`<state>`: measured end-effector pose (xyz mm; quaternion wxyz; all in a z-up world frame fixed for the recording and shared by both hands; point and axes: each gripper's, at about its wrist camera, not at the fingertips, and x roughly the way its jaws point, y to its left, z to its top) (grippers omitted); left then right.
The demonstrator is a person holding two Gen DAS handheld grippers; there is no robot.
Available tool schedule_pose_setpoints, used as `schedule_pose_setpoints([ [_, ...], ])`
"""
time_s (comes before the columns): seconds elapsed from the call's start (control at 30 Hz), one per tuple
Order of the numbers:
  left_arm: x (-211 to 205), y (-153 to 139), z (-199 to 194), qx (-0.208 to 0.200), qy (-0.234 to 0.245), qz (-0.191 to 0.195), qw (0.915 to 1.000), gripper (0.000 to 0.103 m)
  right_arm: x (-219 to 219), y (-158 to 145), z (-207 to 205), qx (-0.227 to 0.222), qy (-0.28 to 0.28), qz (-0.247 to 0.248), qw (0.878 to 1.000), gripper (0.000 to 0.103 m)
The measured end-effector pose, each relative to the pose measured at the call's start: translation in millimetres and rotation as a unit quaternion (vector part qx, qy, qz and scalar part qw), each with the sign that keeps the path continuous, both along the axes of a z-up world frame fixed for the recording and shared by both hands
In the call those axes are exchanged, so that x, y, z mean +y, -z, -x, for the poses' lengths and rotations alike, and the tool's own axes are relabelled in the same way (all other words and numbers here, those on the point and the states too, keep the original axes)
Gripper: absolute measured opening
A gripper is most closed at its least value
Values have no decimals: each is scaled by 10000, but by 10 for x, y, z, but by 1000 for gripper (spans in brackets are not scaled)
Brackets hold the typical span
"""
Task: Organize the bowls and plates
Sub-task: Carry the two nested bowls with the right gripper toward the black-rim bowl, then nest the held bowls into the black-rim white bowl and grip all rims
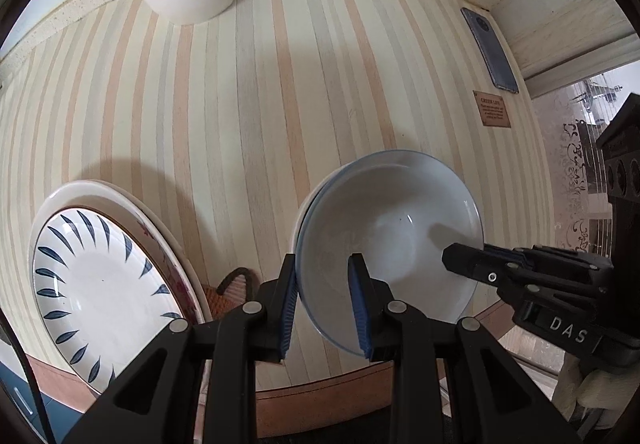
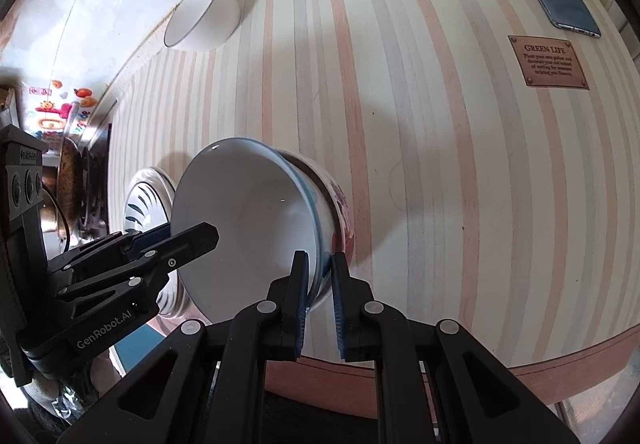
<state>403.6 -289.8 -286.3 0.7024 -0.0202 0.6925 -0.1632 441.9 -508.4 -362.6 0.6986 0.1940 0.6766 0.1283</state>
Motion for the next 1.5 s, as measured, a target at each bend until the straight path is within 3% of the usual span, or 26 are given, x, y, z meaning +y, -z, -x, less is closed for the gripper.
schedule_pose_setpoints([
  [0.13,53,16,12,29,-42,49,10000,22,20,12,-45,66,-113,45,9999,14],
  [0.3,257,-260,-69,-168,-288,175,9993,23,-39,-114,-109,142,-227,-10,9996,14],
  [0.43,531,-585,-388,-475,-685,267,9962,27,-156,-425,-279,-28,-198,-59,9998,14],
  [0.53,800,-658,-806,-558,-1143,244,9916,32,-177,-625,-537,-231,-169,-215,9994,15],
  [0.57,888,-648,-953,-558,-1295,211,9898,32,-145,-677,-683,-303,-167,-267,9990,24],
  [0.6,985,-611,-1133,-541,-1450,206,9877,32,-110,-705,-812,-356,-166,-286,9988,40],
  [0.63,1061,-571,-1276,-538,-1598,178,9855,32,-56,-719,-964,-434,-182,-275,9985,46],
  [0.7,1180,-465,-1578,-509,-1794,179,9823,32,75,-715,-1287,-638,-141,-282,9975,48],
  [0.8,1287,-282,-1939,-436,-1950,207,9796,32,280,-617,-1753,-694,-72,-453,9965,48],
  [0.9,1330,-71,-2183,-284,-1978,181,9797,32,518,-497,-2173,-825,-77,-322,9960,48],
  [1.13,1280,310,-2407,-133,-1761,262,9839,31,881,-91,-2754,-768,-144,-208,9967,48],
  [1.17,1272,334,-2411,-161,-1753,242,9841,30,916,-29,-2800,-767,-166,-207,9967,46],
  [1.23,1245,347,-2406,-230,-1717,164,9847,30,1017,80,-2853,-778,-189,-180,9966,30],
  [1.27,1223,352,-2405,-243,-1717,147,9847,30,1049,117,-2868,-774,-224,-166,9966,16],
  [1.5,1141,369,-2355,-260,-1729,193,9844,30,1195,203,-2874,-885,-355,73,9954,13],
])
